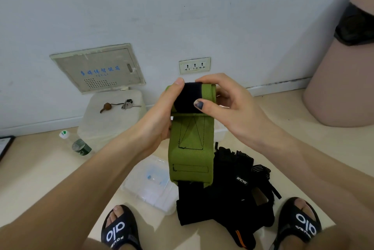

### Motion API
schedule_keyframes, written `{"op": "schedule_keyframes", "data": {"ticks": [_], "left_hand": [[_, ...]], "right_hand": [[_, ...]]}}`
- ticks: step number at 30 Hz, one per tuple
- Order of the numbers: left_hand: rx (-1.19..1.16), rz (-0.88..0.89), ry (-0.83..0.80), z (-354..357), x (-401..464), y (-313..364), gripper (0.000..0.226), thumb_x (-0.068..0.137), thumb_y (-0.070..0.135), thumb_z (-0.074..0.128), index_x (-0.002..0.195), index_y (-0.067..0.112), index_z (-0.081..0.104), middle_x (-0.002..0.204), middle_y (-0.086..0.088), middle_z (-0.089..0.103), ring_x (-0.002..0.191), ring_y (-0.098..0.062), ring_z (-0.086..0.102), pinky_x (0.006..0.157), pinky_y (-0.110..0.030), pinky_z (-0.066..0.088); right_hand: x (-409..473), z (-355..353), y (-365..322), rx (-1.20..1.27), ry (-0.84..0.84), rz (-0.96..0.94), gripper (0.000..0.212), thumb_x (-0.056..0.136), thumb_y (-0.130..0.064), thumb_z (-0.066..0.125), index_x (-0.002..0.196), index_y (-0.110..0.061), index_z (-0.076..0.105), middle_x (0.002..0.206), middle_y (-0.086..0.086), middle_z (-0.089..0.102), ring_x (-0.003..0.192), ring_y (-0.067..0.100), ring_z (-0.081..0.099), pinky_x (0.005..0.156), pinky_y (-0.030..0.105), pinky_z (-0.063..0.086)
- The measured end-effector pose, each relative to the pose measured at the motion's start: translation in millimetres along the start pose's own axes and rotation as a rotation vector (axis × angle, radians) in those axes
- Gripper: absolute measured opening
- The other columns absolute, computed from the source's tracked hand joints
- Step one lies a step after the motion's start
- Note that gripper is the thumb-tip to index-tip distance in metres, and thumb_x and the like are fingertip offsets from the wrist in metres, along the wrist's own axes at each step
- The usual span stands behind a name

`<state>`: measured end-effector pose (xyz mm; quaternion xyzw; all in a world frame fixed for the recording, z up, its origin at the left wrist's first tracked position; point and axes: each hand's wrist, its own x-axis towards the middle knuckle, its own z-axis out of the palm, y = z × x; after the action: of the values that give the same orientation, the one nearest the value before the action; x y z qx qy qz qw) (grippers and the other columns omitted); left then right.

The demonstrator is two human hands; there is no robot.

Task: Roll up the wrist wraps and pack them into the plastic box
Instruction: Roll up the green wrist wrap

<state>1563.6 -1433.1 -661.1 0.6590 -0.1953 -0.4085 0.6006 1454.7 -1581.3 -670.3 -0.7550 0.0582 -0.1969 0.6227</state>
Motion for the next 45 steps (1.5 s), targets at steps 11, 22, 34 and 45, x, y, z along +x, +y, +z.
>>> {"op": "schedule_keyframes", "data": {"ticks": [11,22,34,45], "left_hand": [[-0.116,0.03,0.055,-5.0,-5.5,7.2,0.059,0.09,0.036,0.072,0.135,0.005,0.051,0.135,-0.026,0.06,0.119,-0.037,0.066,0.1,-0.052,0.055],[-0.144,0.097,-0.059,-5.6,-5.5,6.3,0.037,0.084,0.015,0.071,0.116,0.018,0.053,0.105,-0.01,0.068,0.097,-0.025,0.069,0.095,-0.046,0.056],[-0.058,0.02,0.072,3.3,-5.9,7.8,0.037,0.105,0.039,0.051,0.13,0.012,0.05,0.114,-0.01,0.066,0.101,-0.028,0.069,0.098,-0.059,0.055],[-0.235,0.026,-0.021,-3.0,-5.7,5.4,0.033,0.088,0.024,0.066,0.118,0.02,0.053,0.109,-0.011,0.071,0.097,-0.027,0.071,0.094,-0.053,0.058]], "right_hand": [[-1.8,-4.8,1.8,-0.063,-0.051,0.045,0.046,0.086,-0.012,0.082,0.122,-0.033,0.062,0.112,0.0,0.067,0.103,0.023,0.065,0.082,0.026,0.056],[-0.2,-5.2,-2.9,0.058,-0.019,0.162,0.019,0.093,-0.033,0.075,0.111,-0.031,0.071,0.108,0.009,0.073,0.104,0.033,0.069,0.097,0.054,0.056],[-0.1,-2.1,6.3,0.015,-0.033,0.033,0.041,0.077,-0.028,0.082,0.116,-0.028,0.07,0.113,-0.001,0.072,0.107,0.028,0.067,0.096,0.052,0.056],[-3.1,-5.5,3.2,-0.036,-0.077,0.073,0.054,0.075,-0.009,0.085,0.121,-0.028,0.065,0.122,-0.005,0.066,0.109,0.018,0.068,0.09,0.036,0.06]]}}
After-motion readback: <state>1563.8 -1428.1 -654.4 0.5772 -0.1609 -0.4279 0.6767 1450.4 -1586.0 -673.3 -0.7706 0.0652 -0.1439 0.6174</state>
